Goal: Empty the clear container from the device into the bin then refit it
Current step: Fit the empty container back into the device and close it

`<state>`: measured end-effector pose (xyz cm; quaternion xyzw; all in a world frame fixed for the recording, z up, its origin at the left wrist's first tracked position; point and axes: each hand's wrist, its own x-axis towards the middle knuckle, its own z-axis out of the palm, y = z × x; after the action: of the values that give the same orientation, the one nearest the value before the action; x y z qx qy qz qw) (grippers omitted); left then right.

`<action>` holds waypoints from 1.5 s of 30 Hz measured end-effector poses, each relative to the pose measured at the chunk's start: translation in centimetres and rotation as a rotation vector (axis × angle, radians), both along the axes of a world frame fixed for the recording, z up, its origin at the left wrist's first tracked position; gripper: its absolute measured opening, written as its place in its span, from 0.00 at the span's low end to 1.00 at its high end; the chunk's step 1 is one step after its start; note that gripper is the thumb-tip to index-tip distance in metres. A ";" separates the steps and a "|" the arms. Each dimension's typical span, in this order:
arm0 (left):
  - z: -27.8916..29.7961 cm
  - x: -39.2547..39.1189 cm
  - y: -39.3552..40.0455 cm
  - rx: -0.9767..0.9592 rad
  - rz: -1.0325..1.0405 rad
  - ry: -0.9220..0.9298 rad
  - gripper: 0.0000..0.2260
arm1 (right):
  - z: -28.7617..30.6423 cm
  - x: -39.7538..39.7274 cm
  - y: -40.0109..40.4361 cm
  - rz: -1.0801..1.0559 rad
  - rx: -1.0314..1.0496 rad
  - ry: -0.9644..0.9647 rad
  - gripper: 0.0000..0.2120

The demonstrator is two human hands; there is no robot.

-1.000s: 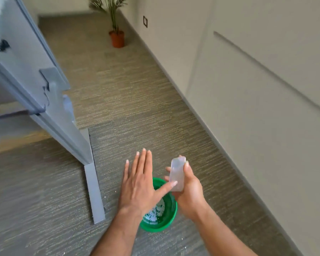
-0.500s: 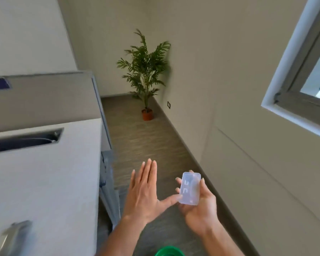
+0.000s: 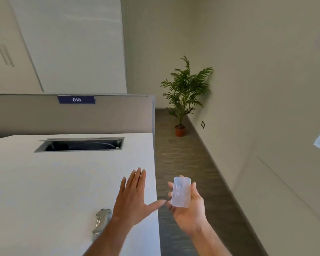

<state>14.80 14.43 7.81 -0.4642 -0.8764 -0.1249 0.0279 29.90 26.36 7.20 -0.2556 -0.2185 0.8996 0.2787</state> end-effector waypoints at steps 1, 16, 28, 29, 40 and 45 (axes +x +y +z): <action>-0.2 -1.2 -0.9 -0.012 0.014 -0.003 0.57 | 0.0 -1.2 -0.9 0.017 0.001 -0.020 0.25; -4.1 -11.2 -9.8 -0.121 0.010 -0.091 0.57 | -2.4 -11.2 -9.3 0.063 -0.005 -0.202 0.23; -7.6 -12.3 -12.0 -0.165 -0.081 -0.229 0.59 | -3.0 -13.0 -9.3 0.119 -0.032 -0.168 0.23; -7.8 -12.4 -12.1 -0.183 -0.104 -0.244 0.60 | -3.0 -13.1 -9.3 0.124 -0.032 -0.165 0.23; -8.6 -11.8 -12.8 -0.078 -0.178 -0.403 0.49 | -3.5 -12.8 -9.1 0.170 -0.053 -0.170 0.23; -8.3 -11.6 -12.2 -0.035 -0.146 -0.363 0.42 | -4.0 -12.5 -8.9 0.189 -0.065 -0.182 0.23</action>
<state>3.21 2.22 -0.50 -0.4969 -0.8330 -0.1931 -0.1481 17.39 17.41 3.24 -0.3236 -0.2366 0.9015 0.1633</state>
